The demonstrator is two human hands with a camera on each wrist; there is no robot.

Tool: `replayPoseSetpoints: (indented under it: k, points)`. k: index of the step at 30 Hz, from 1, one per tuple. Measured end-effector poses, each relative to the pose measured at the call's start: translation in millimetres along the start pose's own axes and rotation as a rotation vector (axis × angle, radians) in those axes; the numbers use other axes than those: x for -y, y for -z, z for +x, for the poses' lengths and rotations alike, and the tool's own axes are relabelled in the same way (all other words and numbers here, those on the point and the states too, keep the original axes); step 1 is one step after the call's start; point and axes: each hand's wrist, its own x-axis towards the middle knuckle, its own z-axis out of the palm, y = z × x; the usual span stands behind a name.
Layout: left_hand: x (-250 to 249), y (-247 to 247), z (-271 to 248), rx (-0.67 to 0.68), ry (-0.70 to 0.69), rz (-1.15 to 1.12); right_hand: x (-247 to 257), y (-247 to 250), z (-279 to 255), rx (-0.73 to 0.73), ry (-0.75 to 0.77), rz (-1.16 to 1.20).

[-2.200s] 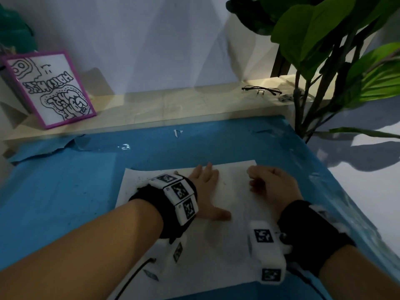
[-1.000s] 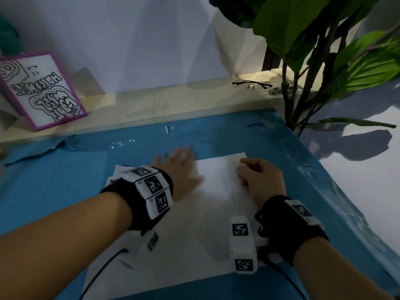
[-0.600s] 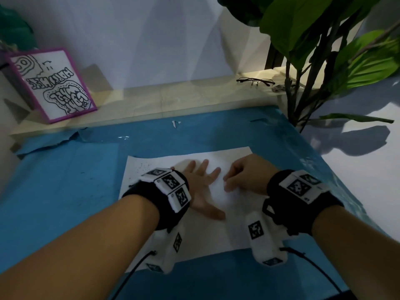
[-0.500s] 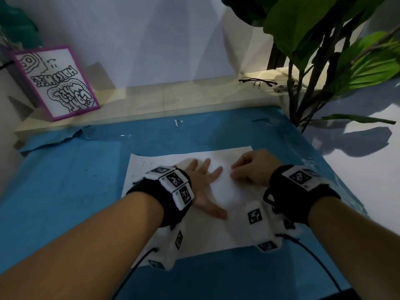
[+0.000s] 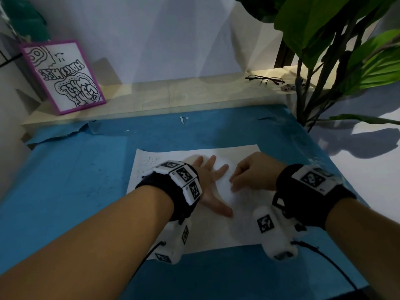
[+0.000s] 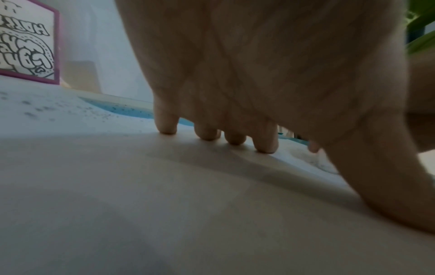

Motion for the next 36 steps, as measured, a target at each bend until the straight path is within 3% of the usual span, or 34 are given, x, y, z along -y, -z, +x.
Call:
replayPoseSetpoints:
  k: [3,8,12,16,20,24,28,33,36]
  points:
    - [0,1,0,0.005,0.000,-0.010,-3,12,9,-0.177,-0.001,0.065]
    - [0,-1,1,-0.003,0.003,0.011,0,2,3,0.043,-0.002,-0.041]
    - [0,1,1,0.013,0.004,-0.002,-4,12,9,-0.155,0.002,0.048]
    - [-1,3,-1,0.008,-0.002,0.011,1,6,0,0.076,0.022,-0.104]
    - [-1,2,0,0.015,-0.003,-0.005,-6,14,4,-0.113,-0.001,0.001]
    - [-1,3,-1,0.009,-0.010,0.006,-3,6,-6,0.078,0.047,-0.126]
    - [-2,3,-2,0.017,-0.004,-0.006,-7,13,-1,-0.106,0.018,-0.040]
    - [-1,3,-3,-0.001,-0.003,0.014,4,1,-5,0.046,0.118,-0.174]
    - [-1,2,-2,0.003,0.000,0.003,0,12,6,-0.130,0.074,-0.116]
